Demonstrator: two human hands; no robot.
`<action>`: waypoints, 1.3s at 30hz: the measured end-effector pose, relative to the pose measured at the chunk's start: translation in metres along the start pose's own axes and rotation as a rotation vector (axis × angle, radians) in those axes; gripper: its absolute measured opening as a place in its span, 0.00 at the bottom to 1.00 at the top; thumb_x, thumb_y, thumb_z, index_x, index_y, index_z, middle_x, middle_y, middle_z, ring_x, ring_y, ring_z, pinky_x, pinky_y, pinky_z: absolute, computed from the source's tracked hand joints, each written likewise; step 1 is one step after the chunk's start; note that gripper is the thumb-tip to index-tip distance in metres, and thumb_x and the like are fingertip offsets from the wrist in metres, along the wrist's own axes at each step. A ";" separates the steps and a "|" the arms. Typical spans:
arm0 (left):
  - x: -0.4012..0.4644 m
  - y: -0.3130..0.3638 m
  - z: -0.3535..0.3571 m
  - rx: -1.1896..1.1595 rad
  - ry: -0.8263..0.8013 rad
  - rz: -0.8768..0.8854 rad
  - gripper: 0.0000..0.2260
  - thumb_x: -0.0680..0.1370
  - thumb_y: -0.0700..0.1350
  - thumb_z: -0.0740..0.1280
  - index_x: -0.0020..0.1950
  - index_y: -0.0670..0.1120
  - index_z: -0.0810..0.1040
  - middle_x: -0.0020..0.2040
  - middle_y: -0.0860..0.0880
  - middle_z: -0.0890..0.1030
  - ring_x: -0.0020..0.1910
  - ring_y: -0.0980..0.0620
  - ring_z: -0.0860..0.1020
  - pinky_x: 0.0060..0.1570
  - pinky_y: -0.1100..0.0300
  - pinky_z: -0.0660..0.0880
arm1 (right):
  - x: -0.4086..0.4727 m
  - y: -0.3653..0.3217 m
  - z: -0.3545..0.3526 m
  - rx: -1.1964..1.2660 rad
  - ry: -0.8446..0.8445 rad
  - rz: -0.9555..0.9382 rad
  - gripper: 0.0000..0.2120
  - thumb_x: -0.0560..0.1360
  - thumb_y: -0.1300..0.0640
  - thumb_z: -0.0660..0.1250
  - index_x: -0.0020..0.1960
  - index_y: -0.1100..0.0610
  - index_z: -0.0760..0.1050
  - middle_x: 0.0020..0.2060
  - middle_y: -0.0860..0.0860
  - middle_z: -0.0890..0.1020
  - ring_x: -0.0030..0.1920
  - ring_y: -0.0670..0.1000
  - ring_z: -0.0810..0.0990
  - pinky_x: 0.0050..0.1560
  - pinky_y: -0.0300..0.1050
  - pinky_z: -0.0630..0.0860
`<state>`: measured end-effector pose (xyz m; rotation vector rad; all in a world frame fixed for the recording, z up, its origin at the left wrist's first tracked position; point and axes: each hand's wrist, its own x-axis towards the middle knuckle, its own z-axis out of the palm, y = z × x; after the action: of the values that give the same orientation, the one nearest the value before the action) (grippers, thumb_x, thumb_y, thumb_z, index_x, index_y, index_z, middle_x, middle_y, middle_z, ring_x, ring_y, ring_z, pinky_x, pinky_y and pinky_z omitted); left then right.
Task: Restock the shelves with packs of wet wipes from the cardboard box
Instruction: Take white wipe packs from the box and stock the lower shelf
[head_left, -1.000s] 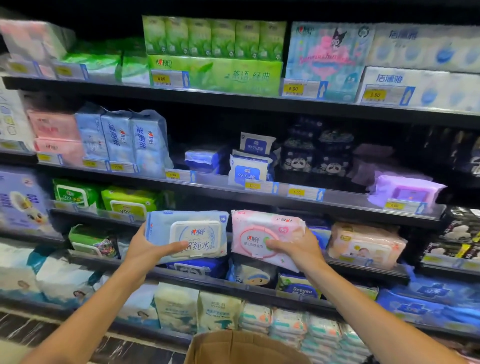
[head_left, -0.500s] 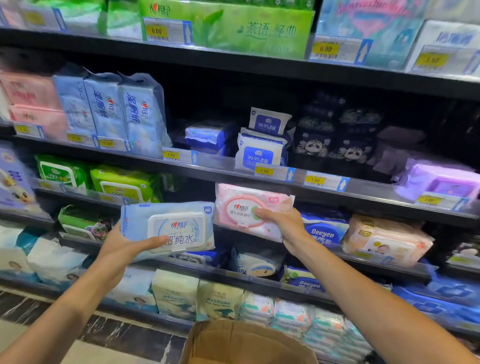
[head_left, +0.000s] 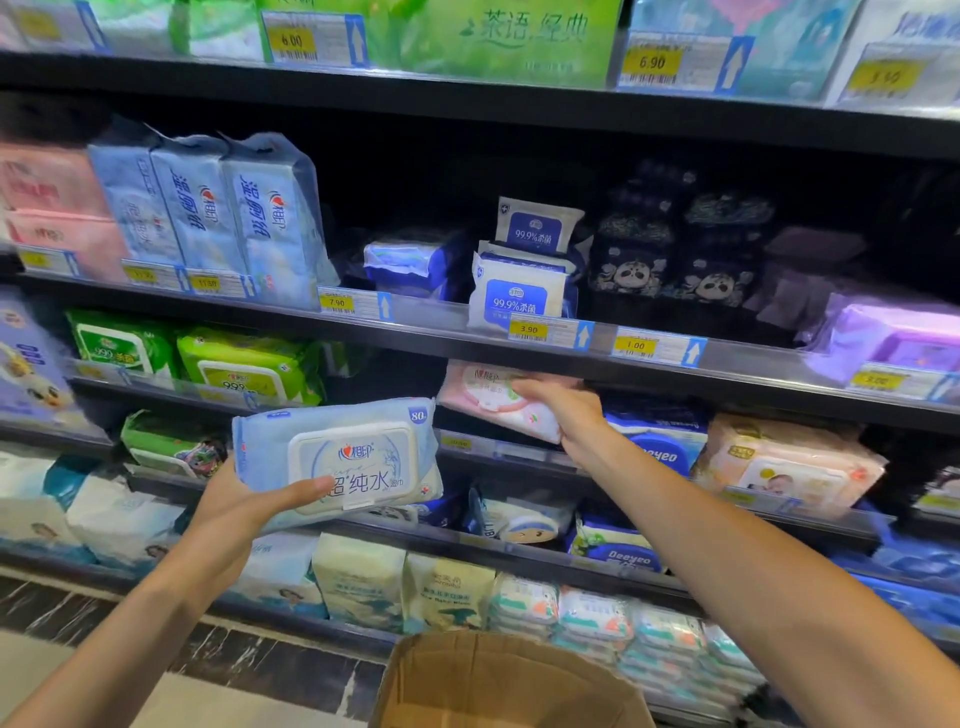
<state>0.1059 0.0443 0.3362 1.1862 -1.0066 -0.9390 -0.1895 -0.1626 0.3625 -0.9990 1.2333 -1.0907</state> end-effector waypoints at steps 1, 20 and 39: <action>-0.002 0.001 0.002 -0.004 -0.014 0.003 0.36 0.59 0.45 0.83 0.66 0.48 0.78 0.58 0.48 0.85 0.57 0.49 0.83 0.54 0.55 0.81 | 0.002 -0.001 0.001 -0.070 0.001 -0.007 0.27 0.55 0.53 0.86 0.50 0.60 0.83 0.46 0.54 0.87 0.45 0.51 0.86 0.50 0.47 0.83; -0.010 -0.009 0.022 0.034 -0.086 -0.034 0.38 0.58 0.47 0.82 0.67 0.46 0.77 0.60 0.45 0.84 0.59 0.44 0.82 0.60 0.49 0.78 | -0.004 0.012 -0.030 -1.664 0.102 -0.777 0.23 0.80 0.41 0.62 0.68 0.55 0.72 0.59 0.55 0.82 0.59 0.59 0.79 0.54 0.51 0.74; 0.033 0.003 0.038 0.167 -0.044 0.014 0.42 0.54 0.52 0.85 0.66 0.49 0.76 0.57 0.48 0.84 0.57 0.48 0.83 0.55 0.52 0.81 | -0.066 0.042 0.025 -0.328 -0.458 -0.426 0.31 0.67 0.51 0.81 0.66 0.48 0.73 0.58 0.44 0.82 0.57 0.40 0.81 0.50 0.33 0.78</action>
<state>0.0790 0.0027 0.3468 1.3002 -1.1450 -0.8860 -0.1622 -0.0896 0.3376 -1.7140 0.8531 -0.9132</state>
